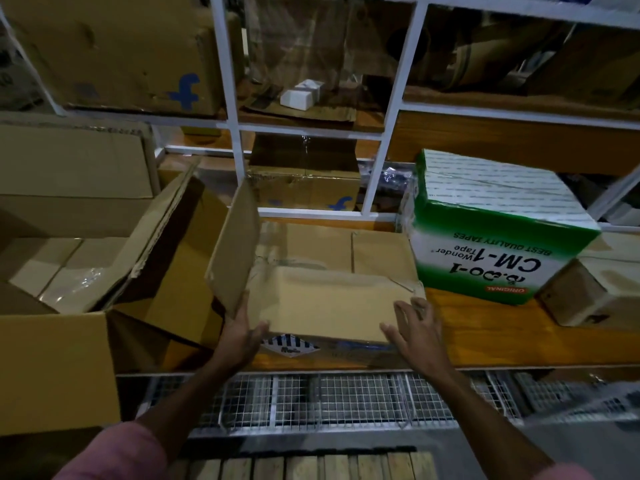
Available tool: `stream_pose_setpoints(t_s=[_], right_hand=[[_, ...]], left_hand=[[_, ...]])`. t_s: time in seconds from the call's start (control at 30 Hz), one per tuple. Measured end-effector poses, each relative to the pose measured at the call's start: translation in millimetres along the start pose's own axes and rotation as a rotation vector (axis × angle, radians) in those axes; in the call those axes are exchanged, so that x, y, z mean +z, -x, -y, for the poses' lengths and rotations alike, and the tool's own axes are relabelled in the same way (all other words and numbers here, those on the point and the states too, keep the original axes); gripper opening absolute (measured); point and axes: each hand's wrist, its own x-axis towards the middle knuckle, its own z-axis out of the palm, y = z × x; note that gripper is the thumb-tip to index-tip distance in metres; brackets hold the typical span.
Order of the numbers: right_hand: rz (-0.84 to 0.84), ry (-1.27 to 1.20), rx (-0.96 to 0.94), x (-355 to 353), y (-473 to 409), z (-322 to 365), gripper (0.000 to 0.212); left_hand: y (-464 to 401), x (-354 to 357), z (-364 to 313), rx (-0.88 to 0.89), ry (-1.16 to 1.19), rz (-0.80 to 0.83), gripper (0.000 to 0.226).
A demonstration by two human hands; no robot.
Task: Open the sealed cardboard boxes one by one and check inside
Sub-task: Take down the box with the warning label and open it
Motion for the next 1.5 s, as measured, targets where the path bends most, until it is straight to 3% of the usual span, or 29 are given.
stream_pose_setpoints(t_s=[0.1, 0.2, 0.27, 0.37, 0.43, 0.53, 0.77, 0.9, 1.03, 1.17, 1.2, 1.27, 1.37, 1.43, 1.5], right_hand=[[0.007, 0.081, 0.004, -4.1, 2.8, 4.7, 0.061], [-0.021, 0.232, 0.004, -7.0, 6.5, 18.8, 0.053], [-0.045, 0.313, -0.013, -8.1, 8.4, 30.8, 0.049], [-0.027, 0.351, -0.057, -3.6, 9.6, 43.7, 0.042], [0.013, 0.342, -0.069, 0.7, 9.5, 48.7, 0.042], [0.096, 0.301, -0.05, 2.7, 8.7, 58.9, 0.046], [0.095, 0.266, -0.143, 0.1, -19.6, 81.0, 0.059], [0.133, 0.321, -0.182, -1.1, -59.1, 97.4, 0.081], [0.081, 0.354, -0.195, -4.0, -84.6, 109.2, 0.054], [-0.11, 0.161, -0.224, -44.3, -91.3, 127.8, 0.037], [-0.079, 0.116, -0.227, -60.6, -89.1, 133.1, 0.033], [0.189, 0.038, -0.171, -93.6, -78.0, 146.6, 0.024], [0.687, -0.077, 0.028, -106.8, -51.6, 162.9, 0.011], [0.766, 0.007, -0.013, -84.0, -32.7, 162.4, 0.022], [0.781, 0.141, -0.084, -49.5, -9.4, 157.1, 0.048]], left_hand=[[0.2, -1.7, -5.9, -0.07, -0.117, -0.002, 0.085], [0.4, -11.9, -19.5, -0.138, -0.529, 0.067, 0.084], [0.6, -17.8, -32.6, -0.114, -0.765, 0.043, 0.082], [4.0, -21.3, -46.9, -0.006, -0.919, -0.023, 0.063], [5.2, -19.9, -47.1, 0.127, -0.936, -0.033, 0.047], [2.7, -15.3, -43.6, 0.29, -0.88, -0.004, 0.048], [-16.3, 0.7, -53.4, 0.299, -0.809, -0.042, 0.058], [-33.9, 10.4, -70.7, 0.318, -0.798, -0.035, 0.064], [-49.4, 18.0, -95.7, 0.356, -0.831, -0.004, 0.063], [-42.2, 7.1, -137.2, 0.444, -0.965, -0.224, 0.055], [-37.8, 0.8, -149.6, 0.473, -0.96, -0.282, 0.054], [-25.7, -14.3, -174.6, 0.447, -0.923, -0.247, 0.048], [-15.2, -26.8, -180.9, 0.24, -0.828, 0.152, 0.035], [-2.0, -23.6, -164.7, 0.169, -0.737, 0.389, 0.031], [13.9, -10.5, -135.6, 0.201, -0.74, 0.471, 0.034]])
